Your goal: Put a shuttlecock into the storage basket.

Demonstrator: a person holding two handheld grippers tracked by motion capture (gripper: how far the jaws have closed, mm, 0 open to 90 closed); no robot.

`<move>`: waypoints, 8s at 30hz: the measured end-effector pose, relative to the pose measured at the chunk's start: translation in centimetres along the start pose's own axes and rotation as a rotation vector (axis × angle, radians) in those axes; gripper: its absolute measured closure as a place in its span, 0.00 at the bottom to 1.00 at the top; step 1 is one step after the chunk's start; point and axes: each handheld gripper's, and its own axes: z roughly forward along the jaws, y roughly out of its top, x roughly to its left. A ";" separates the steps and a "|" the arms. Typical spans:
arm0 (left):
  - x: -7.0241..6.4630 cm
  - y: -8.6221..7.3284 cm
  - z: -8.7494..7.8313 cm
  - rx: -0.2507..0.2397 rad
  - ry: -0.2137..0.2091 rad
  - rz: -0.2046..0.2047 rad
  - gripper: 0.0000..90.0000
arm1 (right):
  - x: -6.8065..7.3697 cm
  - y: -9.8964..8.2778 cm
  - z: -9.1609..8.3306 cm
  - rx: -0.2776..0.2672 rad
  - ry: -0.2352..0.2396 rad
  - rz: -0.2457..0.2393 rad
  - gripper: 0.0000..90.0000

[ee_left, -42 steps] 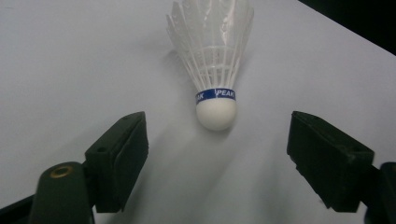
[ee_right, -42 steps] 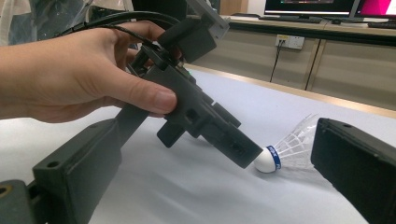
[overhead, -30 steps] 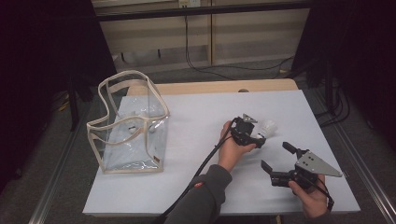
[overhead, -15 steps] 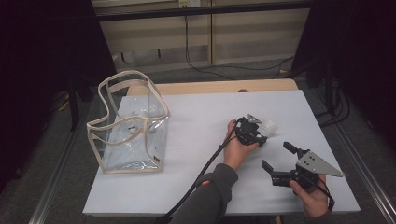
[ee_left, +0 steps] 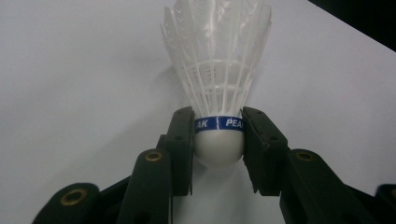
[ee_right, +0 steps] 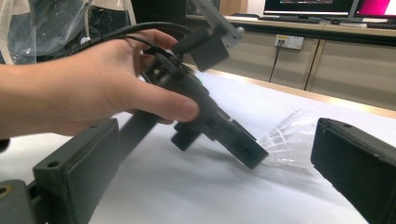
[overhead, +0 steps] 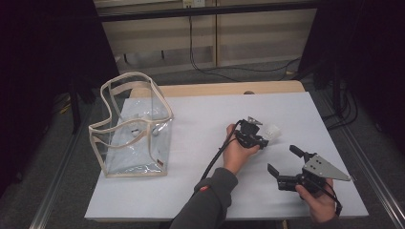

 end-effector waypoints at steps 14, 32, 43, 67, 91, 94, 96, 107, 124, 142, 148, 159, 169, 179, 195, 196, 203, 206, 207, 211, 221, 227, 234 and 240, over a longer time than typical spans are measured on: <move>0.3 -0.8 -3.5 -0.006 -0.041 -0.028 0.73 | 0.2 -0.1 0.1 0.009 0.002 -0.006 0.02; 1.0 -1.3 -5.7 0.020 -0.067 -0.061 0.73 | 0.1 -0.1 0.2 0.012 0.000 -0.010 0.02; 1.4 -1.7 -7.1 0.039 -0.072 -0.057 0.73 | 0.2 -0.1 0.3 0.012 0.002 -0.015 0.02; 2.2 -2.3 -9.6 0.052 -0.083 -0.073 0.73 | 0.3 -0.1 0.4 0.012 0.005 -0.016 0.02; 3.3 -2.3 -12.8 0.081 -0.075 -0.087 0.73 | 0.2 -0.1 0.2 0.013 0.001 -0.017 0.02; 3.3 -2.2 -13.3 0.090 -0.068 -0.086 0.73 | 0.2 -0.1 0.2 0.014 -0.003 -0.013 0.02; 3.4 -2.2 -13.5 0.088 -0.076 -0.083 0.73 | 0.2 -0.1 0.2 0.014 -0.004 -0.014 0.02; 3.4 -1.8 -14.9 0.098 -0.069 -0.076 0.73 | 0.3 -0.1 0.2 0.016 -0.001 -0.016 0.02; 3.6 -1.1 -16.9 0.122 -0.059 -0.079 0.73 | 0.3 -0.1 0.2 0.014 0.003 -0.017 0.02; 3.8 -0.3 -19.2 0.132 -0.055 -0.070 0.73 | 0.3 -0.1 0.3 0.015 0.003 -0.015 0.02; 3.9 0.0 -19.8 0.138 -0.053 -0.078 0.73 | 0.3 -0.1 0.4 0.013 0.003 -0.016 0.02; 4.0 0.5 -21.3 0.151 -0.045 -0.070 0.73 | 0.4 0.0 0.6 0.013 0.010 -0.017 0.02; 4.3 0.8 -22.3 0.157 -0.041 -0.079 0.73 | 0.5 -0.1 0.6 0.020 0.010 -0.019 0.02; 4.4 1.5 -23.4 0.161 -0.043 -0.074 0.73 | 0.4 0.0 0.5 0.016 0.009 -0.018 0.02; 4.8 2.3 -25.1 0.157 -0.028 -0.089 0.73 | 0.4 0.0 0.5 0.014 0.007 -0.016 0.02; 4.8 2.5 -25.2 0.157 -0.027 -0.086 0.73 | 0.4 0.0 0.5 0.013 0.007 -0.016 0.02; 4.9 3.0 -25.9 0.163 -0.022 -0.077 0.73 | 0.4 0.0 0.5 0.012 0.010 -0.016 0.02; 5.0 3.1 -26.3 0.166 -0.020 -0.075 0.73 | 0.4 0.0 0.5 0.014 0.008 -0.015 0.02; 5.0 3.1 -26.4 0.164 -0.019 -0.080 0.73 | 0.4 0.0 0.5 0.014 0.007 -0.015 0.02; 5.1 3.2 -26.8 0.164 -0.017 -0.081 0.73 | 0.4 0.0 0.5 0.014 0.010 -0.018 0.02; 5.5 3.4 -27.8 0.142 -0.009 -0.098 0.73 | 0.4 0.0 0.4 0.013 0.007 -0.015 0.02; 5.7 3.6 -28.5 0.141 -0.004 -0.096 0.73 | 0.4 0.0 0.4 0.012 0.008 -0.016 0.02; 5.9 3.9 -29.4 0.127 0.001 -0.104 0.73 | 0.4 0.1 0.4 0.012 0.005 -0.017 0.02; 6.2 4.2 -30.2 0.120 0.004 -0.110 0.73 | 0.4 0.1 0.4 0.011 0.004 -0.015 0.02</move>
